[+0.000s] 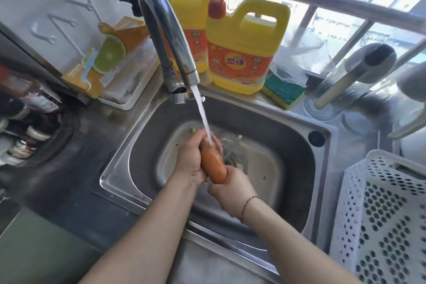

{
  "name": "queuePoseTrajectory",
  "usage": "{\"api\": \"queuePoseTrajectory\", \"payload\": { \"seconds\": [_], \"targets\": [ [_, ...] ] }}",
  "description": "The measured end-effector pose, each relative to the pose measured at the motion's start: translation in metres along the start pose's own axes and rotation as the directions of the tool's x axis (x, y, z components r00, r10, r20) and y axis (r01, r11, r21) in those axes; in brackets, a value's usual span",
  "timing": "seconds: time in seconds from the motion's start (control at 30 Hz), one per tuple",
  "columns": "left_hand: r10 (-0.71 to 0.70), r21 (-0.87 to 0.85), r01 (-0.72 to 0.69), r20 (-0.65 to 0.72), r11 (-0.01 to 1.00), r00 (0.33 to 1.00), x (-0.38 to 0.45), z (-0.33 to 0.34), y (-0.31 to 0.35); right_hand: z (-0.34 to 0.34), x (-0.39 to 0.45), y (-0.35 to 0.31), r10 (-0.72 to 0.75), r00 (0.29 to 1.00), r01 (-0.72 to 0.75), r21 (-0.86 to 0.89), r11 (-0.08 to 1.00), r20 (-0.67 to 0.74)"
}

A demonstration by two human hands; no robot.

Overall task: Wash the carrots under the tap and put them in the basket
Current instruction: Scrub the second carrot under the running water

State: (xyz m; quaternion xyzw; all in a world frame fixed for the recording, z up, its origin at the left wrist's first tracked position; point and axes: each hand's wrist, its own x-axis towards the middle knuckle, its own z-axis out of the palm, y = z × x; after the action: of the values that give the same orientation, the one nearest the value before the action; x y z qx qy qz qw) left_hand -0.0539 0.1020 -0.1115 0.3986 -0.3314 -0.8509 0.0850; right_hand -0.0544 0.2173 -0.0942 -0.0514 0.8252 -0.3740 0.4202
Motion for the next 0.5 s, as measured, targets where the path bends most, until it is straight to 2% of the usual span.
{"api": "queuePoseTrajectory", "payload": {
  "seconds": [0.07,0.13,0.17,0.23,0.3,0.37,0.43,0.5],
  "targets": [
    [0.038,0.029,-0.034,-0.174,0.999,0.984,0.003,0.010,-0.002,0.001,0.004,0.000,-0.055,0.990,0.017,-0.277,0.961,-0.127],
    [0.140,0.082,-0.122,-0.280,0.989,0.950,0.010,0.012,-0.005,0.000,0.006,0.000,-0.076,0.982,0.009,-0.356,0.935,-0.175],
    [0.188,0.142,-0.153,-0.277,0.978,0.942,0.011,0.010,-0.007,-0.002,0.006,-0.001,-0.067,0.985,0.013,-0.325,0.946,-0.157],
    [0.207,0.216,-0.169,-0.163,0.962,0.965,0.010,0.004,-0.011,-0.011,0.006,-0.002,-0.018,0.998,0.009,-0.157,0.988,-0.054],
    [0.125,0.171,-0.120,-0.017,0.978,0.992,0.004,-0.003,-0.011,-0.023,0.002,-0.005,0.078,0.993,-0.083,0.057,0.995,0.085],
    [0.078,0.125,-0.090,0.103,0.988,0.992,0.000,-0.008,-0.013,-0.031,-0.003,-0.007,0.140,0.977,-0.167,0.164,0.972,0.163],
    [0.075,0.154,-0.093,0.120,0.984,0.990,-0.001,-0.008,-0.016,-0.029,0.000,-0.009,0.126,0.990,-0.130,0.091,0.987,0.056],
    [0.092,0.190,-0.098,0.041,0.977,0.995,-0.001,-0.005,-0.017,-0.025,0.006,-0.008,0.030,0.990,-0.048,-0.126,0.991,-0.140]
  ]
}}
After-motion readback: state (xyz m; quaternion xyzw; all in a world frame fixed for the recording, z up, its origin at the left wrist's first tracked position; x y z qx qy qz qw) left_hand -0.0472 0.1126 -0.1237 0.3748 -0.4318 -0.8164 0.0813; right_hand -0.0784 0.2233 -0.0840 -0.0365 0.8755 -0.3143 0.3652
